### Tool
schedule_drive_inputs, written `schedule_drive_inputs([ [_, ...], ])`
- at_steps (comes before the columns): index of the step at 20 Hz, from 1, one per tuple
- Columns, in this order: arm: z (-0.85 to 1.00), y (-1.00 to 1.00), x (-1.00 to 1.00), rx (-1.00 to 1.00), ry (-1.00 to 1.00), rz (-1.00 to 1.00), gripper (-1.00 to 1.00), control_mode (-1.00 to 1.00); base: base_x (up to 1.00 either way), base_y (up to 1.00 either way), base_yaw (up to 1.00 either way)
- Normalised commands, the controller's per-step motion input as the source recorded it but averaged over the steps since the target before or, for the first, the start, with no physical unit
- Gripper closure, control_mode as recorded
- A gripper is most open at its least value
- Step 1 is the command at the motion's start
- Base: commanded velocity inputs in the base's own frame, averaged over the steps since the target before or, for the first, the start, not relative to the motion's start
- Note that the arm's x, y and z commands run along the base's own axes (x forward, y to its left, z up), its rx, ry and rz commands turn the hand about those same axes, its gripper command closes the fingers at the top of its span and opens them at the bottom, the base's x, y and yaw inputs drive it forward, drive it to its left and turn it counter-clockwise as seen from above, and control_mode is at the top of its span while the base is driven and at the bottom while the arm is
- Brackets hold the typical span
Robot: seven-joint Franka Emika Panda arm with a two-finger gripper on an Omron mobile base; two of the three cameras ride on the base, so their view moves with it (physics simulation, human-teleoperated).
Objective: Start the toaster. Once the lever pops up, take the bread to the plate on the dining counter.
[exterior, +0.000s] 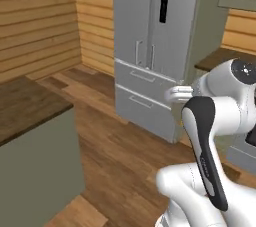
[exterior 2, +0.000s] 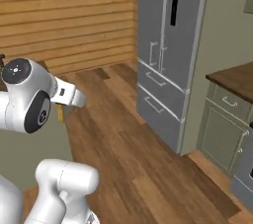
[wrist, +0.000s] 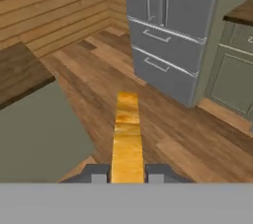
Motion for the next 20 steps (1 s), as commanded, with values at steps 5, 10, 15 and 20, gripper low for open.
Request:
schedule_drive_inputs([
  [5,0.0,0.0,0.0,0.0,0.0,0.0,1.0,1.0,1.0,-0.57,0.51],
  [10,0.0,0.0,0.0,0.0,0.0,0.0,1.0,1.0,1.0,-0.63,0.48],
  [15,0.0,0.0,0.0,0.0,0.0,0.0,1.0,1.0,1.0,-0.48,0.52],
  [20,0.0,0.0,0.0,0.0,0.0,0.0,1.0,1.0,1.0,-0.46,0.51],
])
